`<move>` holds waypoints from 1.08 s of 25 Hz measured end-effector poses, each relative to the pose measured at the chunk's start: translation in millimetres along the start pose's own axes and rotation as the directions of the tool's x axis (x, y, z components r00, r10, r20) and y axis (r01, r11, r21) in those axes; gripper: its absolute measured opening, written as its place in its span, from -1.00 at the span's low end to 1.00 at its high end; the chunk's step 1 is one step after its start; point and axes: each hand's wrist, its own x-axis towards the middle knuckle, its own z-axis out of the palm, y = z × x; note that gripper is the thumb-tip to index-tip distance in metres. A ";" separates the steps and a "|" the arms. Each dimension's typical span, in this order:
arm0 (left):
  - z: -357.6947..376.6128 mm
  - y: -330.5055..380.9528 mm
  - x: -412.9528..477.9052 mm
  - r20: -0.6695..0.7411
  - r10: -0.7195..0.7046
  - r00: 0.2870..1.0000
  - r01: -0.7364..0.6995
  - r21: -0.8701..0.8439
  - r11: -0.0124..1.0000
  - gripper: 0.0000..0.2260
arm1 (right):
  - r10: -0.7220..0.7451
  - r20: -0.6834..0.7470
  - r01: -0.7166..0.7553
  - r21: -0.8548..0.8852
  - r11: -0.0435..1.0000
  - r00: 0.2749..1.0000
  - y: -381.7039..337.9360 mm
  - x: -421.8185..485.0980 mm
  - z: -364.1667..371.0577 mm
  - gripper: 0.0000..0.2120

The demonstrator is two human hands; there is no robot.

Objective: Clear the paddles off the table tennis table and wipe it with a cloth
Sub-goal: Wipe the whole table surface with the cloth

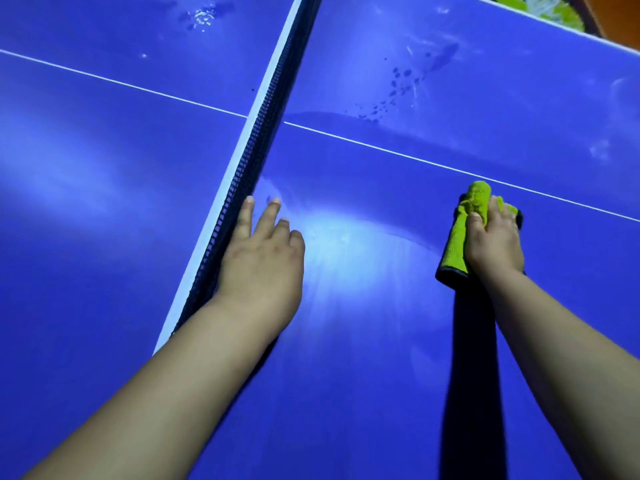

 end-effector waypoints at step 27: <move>24.4 -75.2 -108.3 0.015 -0.170 0.985 0.164 0.197 0.967 -0.50 | -0.705 0.367 0.754 0.017 0.657 0.606 -214.3 -186.9 80.2 -0.42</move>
